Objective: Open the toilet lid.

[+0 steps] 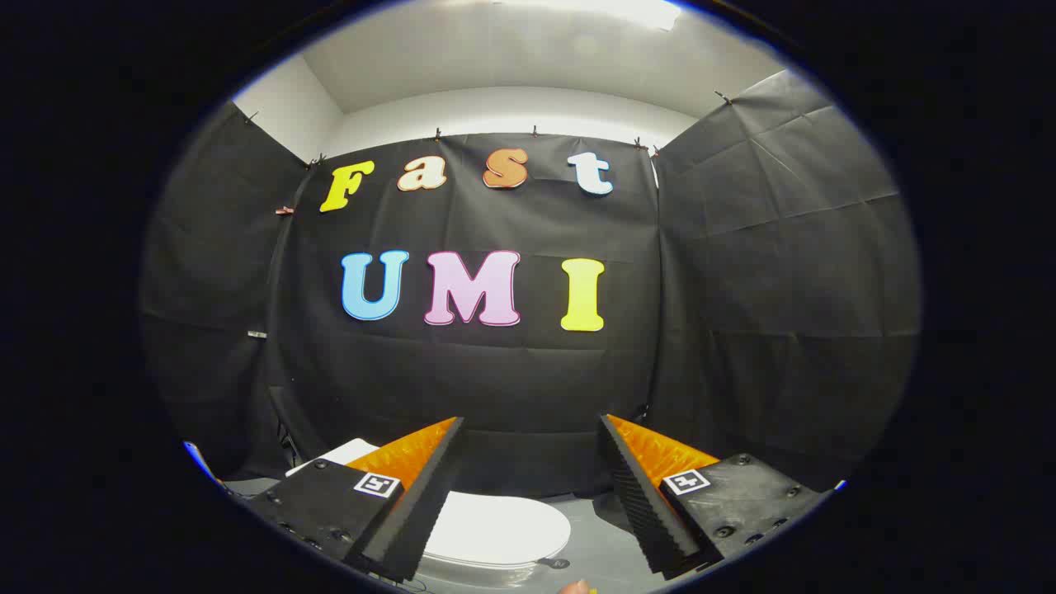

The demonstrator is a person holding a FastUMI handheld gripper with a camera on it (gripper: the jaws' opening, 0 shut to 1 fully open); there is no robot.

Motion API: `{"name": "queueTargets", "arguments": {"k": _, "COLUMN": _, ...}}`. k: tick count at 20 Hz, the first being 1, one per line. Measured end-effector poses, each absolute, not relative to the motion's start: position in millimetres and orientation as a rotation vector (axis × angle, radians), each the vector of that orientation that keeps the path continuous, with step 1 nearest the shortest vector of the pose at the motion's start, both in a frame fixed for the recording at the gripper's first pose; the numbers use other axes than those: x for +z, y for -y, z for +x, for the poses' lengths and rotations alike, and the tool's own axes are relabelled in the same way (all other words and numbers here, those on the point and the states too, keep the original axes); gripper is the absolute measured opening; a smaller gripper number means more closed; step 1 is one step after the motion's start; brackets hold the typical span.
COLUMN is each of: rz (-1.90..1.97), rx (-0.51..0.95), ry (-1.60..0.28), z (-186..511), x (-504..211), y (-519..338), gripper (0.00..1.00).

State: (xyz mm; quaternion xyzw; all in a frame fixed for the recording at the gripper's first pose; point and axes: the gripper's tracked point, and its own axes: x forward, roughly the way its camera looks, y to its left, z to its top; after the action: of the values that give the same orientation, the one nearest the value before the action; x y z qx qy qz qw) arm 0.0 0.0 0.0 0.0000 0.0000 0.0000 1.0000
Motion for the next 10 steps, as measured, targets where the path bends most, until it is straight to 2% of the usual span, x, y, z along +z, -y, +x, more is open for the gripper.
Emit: {"name": "queueTargets", "arguments": {"k": 10, "rz": -0.028, "rx": 0.014, "ry": 0.001, "z": -0.9, "x": -0.3, "y": -5.7, "gripper": 0.98}}
